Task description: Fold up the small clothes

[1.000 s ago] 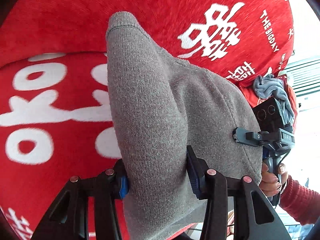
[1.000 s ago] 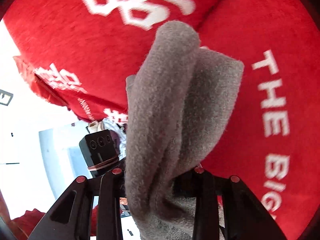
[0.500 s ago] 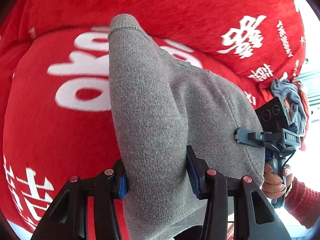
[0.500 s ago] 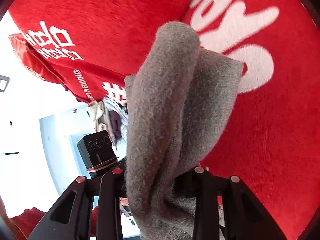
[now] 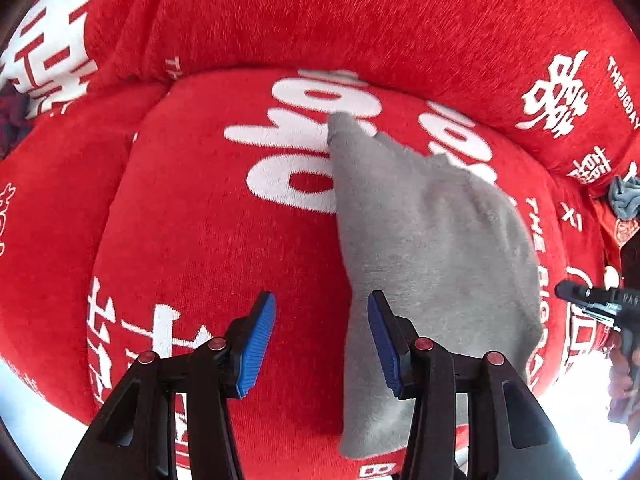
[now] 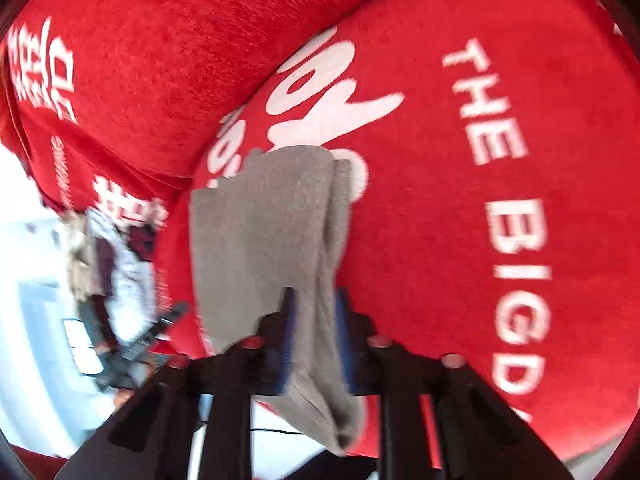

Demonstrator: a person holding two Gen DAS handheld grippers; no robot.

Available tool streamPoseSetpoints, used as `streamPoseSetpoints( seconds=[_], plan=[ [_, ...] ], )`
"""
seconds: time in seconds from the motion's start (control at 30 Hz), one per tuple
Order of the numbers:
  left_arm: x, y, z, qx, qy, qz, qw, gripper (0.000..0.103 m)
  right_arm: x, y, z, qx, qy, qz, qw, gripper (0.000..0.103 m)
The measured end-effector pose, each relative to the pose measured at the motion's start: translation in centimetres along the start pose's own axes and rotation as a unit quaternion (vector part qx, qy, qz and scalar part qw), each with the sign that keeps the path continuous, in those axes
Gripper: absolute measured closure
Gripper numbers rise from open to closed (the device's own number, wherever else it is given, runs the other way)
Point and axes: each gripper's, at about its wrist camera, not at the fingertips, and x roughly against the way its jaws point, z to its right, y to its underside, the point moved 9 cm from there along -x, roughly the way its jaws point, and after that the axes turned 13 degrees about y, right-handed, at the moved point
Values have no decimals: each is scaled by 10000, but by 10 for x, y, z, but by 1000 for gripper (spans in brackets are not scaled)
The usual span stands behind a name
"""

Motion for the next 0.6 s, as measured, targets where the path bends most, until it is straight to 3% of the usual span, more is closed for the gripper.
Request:
streamPoseSetpoints(
  seconds=[0.17, 0.3, 0.43, 0.5, 0.53, 0.6],
  plan=[
    [5, -1, 30, -195, 282, 30, 9994, 54, 11, 17, -39, 933, 282, 279, 9949, 94],
    [-19, 3, 53, -282, 453, -116, 9985, 54, -2, 28, -72, 1543, 633, 333, 9854, 94],
    [-46, 18, 47, -344, 185, -311, 9988, 54, -31, 36, -59, 1732, 1322, 214, 9757, 94],
    [-52, 23, 42, -436, 44, -275, 9987, 50, -43, 41, -37, 1545, 1455, 70, 9772, 95],
    [-54, 25, 40, -435, 26, -274, 9987, 41, -50, 41, -26, 1446, 1509, 43, 9779, 99],
    [-61, 30, 34, -210, 148, -355, 9990, 40, -56, 38, -17, 1374, 1338, 173, 9813, 99]
  ],
)
